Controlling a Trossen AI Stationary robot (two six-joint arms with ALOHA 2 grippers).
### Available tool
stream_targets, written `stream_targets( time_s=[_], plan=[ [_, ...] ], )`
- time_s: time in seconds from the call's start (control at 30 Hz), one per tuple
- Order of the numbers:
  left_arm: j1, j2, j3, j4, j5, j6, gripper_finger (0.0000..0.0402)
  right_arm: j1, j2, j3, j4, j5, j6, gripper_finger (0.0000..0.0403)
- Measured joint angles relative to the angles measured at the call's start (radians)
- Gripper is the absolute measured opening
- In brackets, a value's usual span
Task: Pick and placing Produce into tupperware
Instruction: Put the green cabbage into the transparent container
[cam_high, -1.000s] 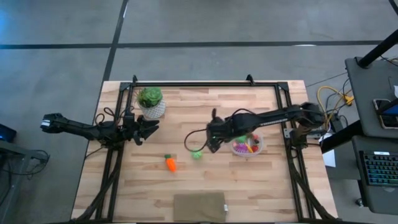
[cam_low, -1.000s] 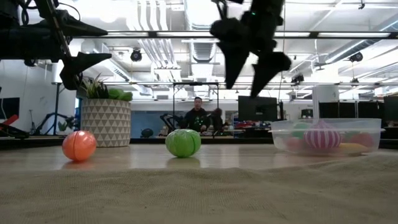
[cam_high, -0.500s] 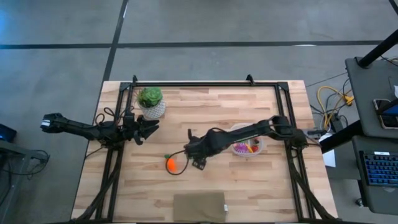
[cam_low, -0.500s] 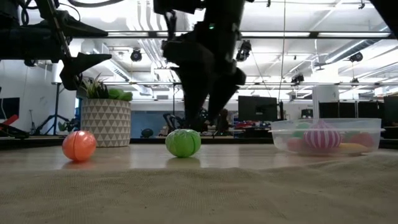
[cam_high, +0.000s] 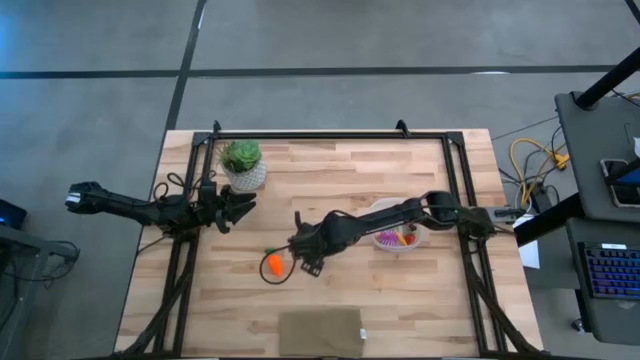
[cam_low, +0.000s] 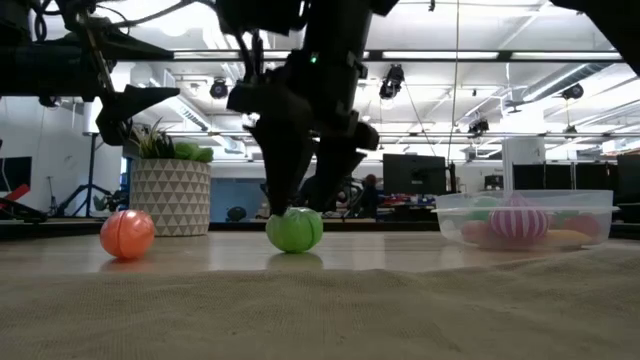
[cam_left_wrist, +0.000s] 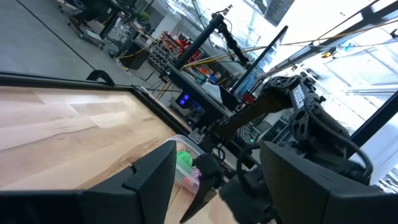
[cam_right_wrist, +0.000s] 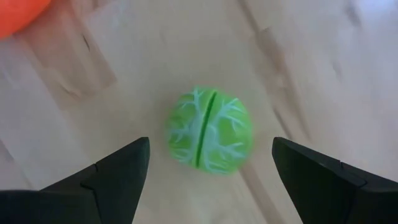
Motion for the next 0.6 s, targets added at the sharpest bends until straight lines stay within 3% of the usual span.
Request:
stream_targets(
  time_s=[0.6],
  plan=[
    [0.000,0.004,0.000,0.000,0.017,0.000,0.0219,-0.027,0.033,-0.036,0.052,-0.026,0.088,0.0329]
  ],
)
